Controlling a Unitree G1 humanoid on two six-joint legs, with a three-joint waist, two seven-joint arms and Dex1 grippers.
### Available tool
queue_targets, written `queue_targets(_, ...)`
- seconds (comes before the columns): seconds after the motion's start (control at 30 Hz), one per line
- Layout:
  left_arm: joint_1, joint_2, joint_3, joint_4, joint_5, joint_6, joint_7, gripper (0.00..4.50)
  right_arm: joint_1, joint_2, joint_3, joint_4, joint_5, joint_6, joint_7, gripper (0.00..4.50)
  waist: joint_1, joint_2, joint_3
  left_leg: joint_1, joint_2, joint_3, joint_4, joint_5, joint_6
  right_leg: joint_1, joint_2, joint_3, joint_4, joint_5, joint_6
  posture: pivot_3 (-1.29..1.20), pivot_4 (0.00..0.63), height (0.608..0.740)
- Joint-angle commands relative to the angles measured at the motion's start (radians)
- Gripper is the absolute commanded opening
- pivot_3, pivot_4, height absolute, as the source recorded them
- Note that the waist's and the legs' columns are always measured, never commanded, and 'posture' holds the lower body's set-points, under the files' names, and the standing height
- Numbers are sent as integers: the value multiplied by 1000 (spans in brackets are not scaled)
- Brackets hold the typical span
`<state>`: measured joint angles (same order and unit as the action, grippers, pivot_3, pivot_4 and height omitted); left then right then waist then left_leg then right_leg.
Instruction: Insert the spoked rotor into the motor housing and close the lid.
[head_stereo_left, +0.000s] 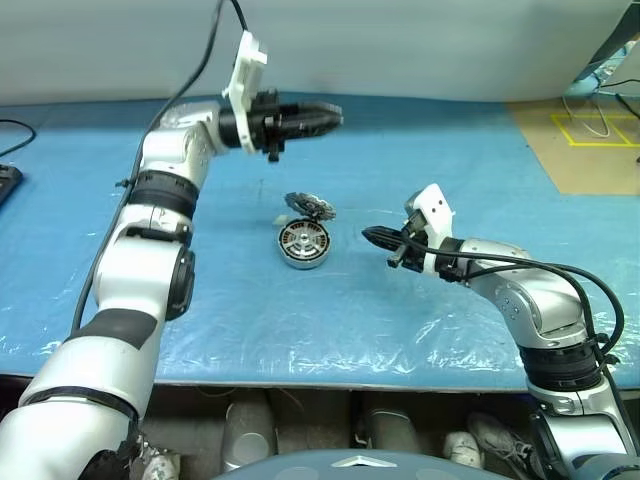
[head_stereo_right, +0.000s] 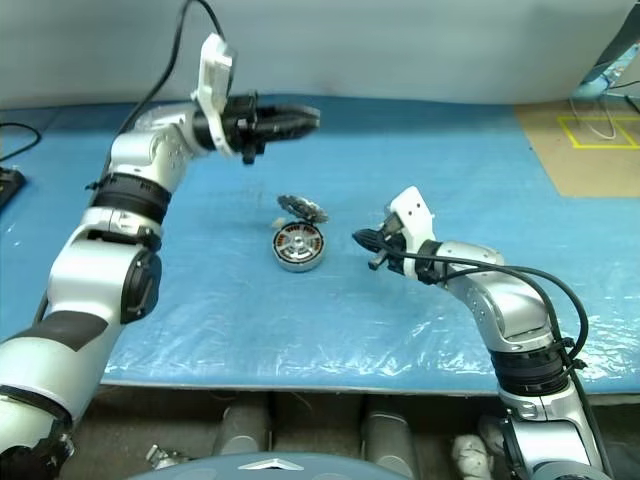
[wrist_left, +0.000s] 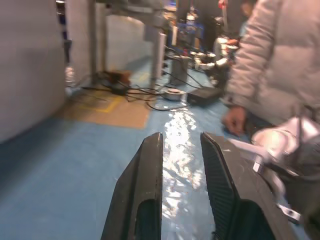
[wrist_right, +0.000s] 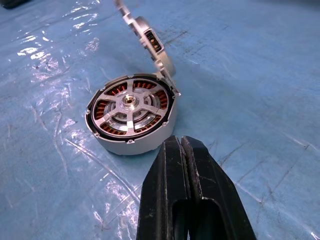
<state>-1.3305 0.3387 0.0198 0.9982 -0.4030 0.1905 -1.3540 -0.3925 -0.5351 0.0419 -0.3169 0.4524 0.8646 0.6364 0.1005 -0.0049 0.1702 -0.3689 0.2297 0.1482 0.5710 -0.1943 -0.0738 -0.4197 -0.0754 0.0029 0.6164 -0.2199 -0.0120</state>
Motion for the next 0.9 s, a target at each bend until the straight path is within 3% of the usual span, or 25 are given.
queue_targets(0.03,12,-21,-41,157,133,-138,76,1244,-16,3,-5,-14,5,-20,3,0,-3,0,0,0,0,0,0,0,0,0,0,0,0,0,0,0,150,740)
queue_targets(0.13,32,-18,-93,199,211,-196,-37,1244,-7,5,-17,-24,18,-6,-1,0,-3,-1,1,-1,0,-1,-1,0,0,0,0,-1,-1,1,2,0,150,740)
queue_targets(0.47,62,-22,-120,251,346,-277,-105,1244,46,-17,-48,-72,36,14,-13,0,9,-3,2,-2,-1,-1,0,0,0,-1,-1,-2,0,1,2,0,150,740)
queue_targets(0.9,208,-30,-150,176,394,-315,-254,1244,45,-77,-126,-124,117,39,18,0,10,-3,2,0,0,-1,1,0,0,0,-2,-1,1,1,2,0,150,740)
